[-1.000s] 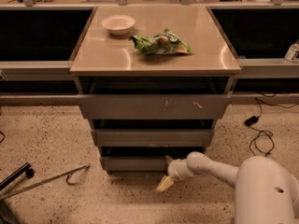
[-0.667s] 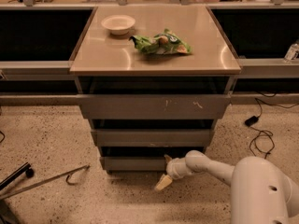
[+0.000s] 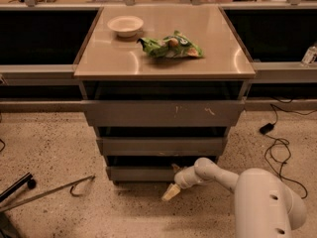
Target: Open bottom drawer
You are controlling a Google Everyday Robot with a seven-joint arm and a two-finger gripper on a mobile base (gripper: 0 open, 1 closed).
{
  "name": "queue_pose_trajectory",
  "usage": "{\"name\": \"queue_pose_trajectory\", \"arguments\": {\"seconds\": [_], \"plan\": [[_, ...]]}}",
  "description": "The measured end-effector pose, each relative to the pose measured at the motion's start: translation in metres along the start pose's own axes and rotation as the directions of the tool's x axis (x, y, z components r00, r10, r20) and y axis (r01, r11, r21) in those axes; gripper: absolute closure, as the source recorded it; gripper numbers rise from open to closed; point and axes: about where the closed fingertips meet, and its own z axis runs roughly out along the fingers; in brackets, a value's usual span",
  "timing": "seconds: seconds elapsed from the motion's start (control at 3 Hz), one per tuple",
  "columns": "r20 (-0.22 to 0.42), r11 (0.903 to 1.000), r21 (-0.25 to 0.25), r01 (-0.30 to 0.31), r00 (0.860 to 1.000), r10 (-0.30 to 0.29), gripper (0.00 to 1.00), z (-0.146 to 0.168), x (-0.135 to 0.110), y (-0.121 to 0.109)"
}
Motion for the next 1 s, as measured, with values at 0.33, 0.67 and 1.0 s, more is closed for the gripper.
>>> {"name": "queue_pose_trajectory", "arguments": {"seconds": [0.33,0.67,1.0], "plan": [[0.022,0.9994,0.014,0.031,0.999,-0.032,0.0,0.008,-0.009,-0.006],[0.028,0.9978,0.041,0.053,0.998,-0.054,0.0,0.011,-0.016,-0.01],[0.009,0.999,0.033,0.031,0.999,-0.031,0.0,0.019,-0.014,-0.013]]}}
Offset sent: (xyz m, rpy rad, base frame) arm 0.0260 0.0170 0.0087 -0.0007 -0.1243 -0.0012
